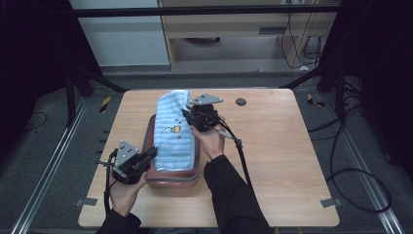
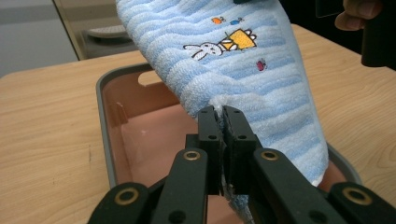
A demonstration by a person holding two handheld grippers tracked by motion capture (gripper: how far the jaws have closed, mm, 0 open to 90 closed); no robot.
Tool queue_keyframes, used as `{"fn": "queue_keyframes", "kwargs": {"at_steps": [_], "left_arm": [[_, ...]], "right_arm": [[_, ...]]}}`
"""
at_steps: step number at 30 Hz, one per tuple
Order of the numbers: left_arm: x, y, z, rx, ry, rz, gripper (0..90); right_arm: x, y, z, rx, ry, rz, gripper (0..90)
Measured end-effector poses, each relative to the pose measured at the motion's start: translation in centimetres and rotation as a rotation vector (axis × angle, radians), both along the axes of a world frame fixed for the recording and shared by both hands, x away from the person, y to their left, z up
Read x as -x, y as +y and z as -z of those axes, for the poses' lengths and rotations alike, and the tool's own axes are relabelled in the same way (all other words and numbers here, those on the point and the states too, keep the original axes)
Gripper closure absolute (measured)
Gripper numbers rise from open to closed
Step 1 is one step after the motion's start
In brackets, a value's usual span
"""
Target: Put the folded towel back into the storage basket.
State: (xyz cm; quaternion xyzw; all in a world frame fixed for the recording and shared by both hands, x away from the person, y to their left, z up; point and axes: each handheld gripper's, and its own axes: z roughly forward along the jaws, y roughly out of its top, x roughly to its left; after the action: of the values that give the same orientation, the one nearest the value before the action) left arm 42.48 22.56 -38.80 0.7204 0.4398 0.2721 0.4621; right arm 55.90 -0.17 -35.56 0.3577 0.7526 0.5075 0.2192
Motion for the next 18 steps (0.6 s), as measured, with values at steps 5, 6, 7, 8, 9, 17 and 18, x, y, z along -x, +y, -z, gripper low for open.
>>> {"fn": "queue_keyframes", "kwargs": {"at_steps": [5,6,7,8,9,17,18], "left_arm": [[-0.2,-0.1,0.8,-0.018,0.017,0.003,86.3],[-0.2,-0.1,0.8,-0.018,0.017,0.003,86.3],[-0.2,-0.2,1.0,-0.026,0.024,0.002,86.4],[-0.2,-0.2,1.2,-0.029,0.028,0.002,86.4],[-0.2,-0.2,1.4,-0.027,0.032,0.001,86.3],[-0.4,-0.1,2.3,-0.05,0.061,0.003,86.3],[-0.4,-0.1,2.5,-0.051,0.064,0.002,86.3]], "right_arm": [[-0.3,0.0,1.0,0.002,0.018,0.003,79.5],[-0.3,0.1,1.2,0.002,0.02,0.003,79.5],[-0.3,0.1,1.4,0.005,0.022,0.003,79.5],[-0.3,0.1,1.6,0.007,0.025,0.003,79.5],[-0.3,0.1,1.7,0.008,0.025,0.002,79.5],[-0.5,0.2,3.2,0.02,0.05,0.005,79.5],[-0.5,0.2,3.4,0.019,0.053,0.004,79.5]]}}
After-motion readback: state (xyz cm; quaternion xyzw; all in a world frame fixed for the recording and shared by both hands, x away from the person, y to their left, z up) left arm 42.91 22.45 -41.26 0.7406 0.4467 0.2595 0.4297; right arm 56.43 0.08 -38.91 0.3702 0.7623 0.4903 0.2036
